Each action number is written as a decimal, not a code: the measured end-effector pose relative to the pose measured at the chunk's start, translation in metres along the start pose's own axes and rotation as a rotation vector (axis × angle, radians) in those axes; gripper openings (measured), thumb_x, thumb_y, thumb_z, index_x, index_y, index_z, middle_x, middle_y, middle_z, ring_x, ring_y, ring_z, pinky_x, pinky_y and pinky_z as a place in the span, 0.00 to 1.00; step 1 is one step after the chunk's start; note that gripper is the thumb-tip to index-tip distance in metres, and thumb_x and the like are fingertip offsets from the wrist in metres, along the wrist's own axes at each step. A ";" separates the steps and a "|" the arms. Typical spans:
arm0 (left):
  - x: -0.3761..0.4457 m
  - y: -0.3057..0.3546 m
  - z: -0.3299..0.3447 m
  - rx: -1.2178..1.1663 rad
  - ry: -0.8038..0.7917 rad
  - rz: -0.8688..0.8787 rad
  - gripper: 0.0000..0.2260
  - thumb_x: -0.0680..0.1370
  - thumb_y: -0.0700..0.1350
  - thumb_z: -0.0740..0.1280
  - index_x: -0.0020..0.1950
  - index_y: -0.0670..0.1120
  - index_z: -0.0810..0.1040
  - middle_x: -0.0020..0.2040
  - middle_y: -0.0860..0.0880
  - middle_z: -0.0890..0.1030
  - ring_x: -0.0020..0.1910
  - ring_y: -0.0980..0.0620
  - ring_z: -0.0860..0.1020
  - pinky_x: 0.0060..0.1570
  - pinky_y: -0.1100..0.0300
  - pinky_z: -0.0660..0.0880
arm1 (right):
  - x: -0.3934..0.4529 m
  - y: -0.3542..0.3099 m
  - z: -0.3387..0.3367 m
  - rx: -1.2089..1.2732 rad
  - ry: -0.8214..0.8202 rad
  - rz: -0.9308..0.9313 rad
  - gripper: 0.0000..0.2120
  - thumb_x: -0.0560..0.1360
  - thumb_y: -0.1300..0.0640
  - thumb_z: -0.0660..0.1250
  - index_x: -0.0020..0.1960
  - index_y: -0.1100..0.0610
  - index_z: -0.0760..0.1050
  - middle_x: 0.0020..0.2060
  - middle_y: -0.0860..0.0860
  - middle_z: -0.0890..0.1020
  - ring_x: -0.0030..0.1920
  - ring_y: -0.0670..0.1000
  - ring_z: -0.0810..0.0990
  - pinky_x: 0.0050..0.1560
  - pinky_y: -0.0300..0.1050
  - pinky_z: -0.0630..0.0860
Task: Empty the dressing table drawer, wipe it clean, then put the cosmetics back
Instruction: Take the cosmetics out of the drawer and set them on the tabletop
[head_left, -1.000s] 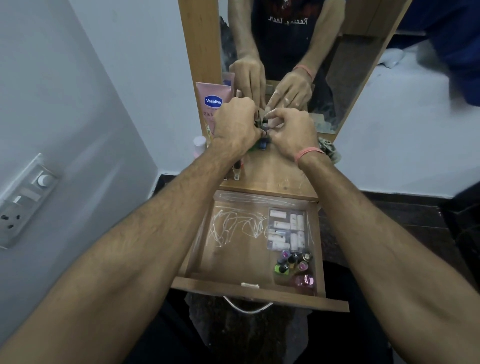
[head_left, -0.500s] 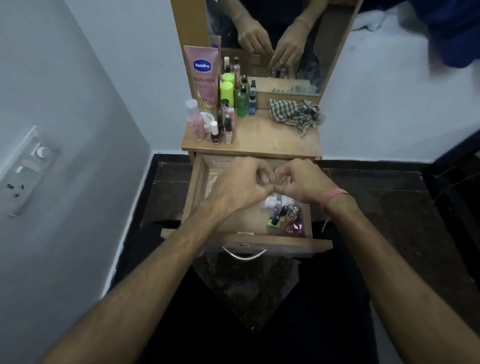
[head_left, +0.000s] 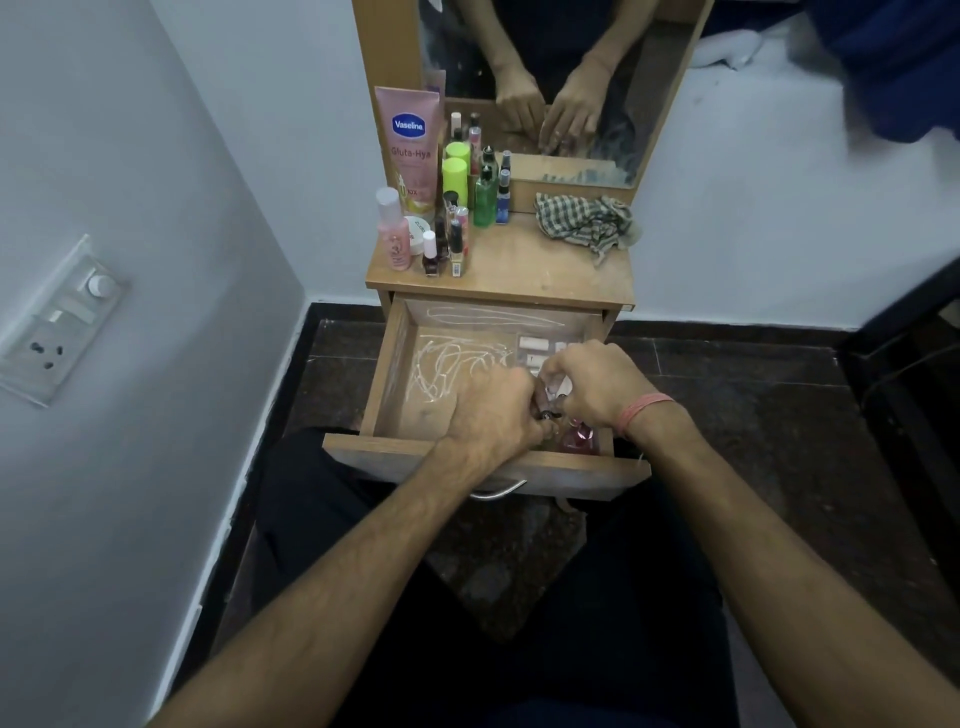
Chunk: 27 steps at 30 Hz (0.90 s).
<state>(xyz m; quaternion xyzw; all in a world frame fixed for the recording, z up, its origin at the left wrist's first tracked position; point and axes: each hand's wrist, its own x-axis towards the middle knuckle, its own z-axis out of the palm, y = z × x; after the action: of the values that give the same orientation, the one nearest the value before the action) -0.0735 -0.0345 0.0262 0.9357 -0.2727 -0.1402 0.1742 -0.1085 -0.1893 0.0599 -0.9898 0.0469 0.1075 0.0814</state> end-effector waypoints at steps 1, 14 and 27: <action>0.000 -0.001 0.000 -0.004 -0.004 0.001 0.12 0.75 0.62 0.79 0.44 0.54 0.87 0.39 0.55 0.85 0.44 0.52 0.84 0.49 0.51 0.86 | 0.000 -0.001 0.000 -0.018 0.009 -0.004 0.13 0.75 0.54 0.77 0.58 0.44 0.85 0.55 0.45 0.87 0.58 0.53 0.83 0.61 0.51 0.79; -0.012 -0.026 -0.036 -0.137 0.095 -0.004 0.07 0.76 0.56 0.81 0.51 0.57 0.88 0.47 0.61 0.86 0.48 0.61 0.81 0.44 0.66 0.74 | 0.007 0.001 -0.010 0.026 0.183 -0.120 0.15 0.71 0.39 0.66 0.52 0.44 0.84 0.46 0.41 0.85 0.52 0.48 0.79 0.56 0.52 0.70; 0.071 -0.023 -0.154 -0.020 0.458 0.098 0.11 0.80 0.47 0.79 0.62 0.52 0.89 0.56 0.55 0.89 0.54 0.54 0.85 0.57 0.54 0.83 | 0.072 -0.003 -0.109 0.130 0.659 -0.093 0.08 0.73 0.48 0.70 0.48 0.47 0.86 0.42 0.41 0.85 0.48 0.49 0.77 0.54 0.50 0.76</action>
<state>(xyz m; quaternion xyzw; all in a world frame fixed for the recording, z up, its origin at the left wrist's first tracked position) 0.0497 -0.0175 0.1437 0.9269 -0.2700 0.0816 0.2475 -0.0160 -0.2105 0.1500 -0.9651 0.0324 -0.2253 0.1296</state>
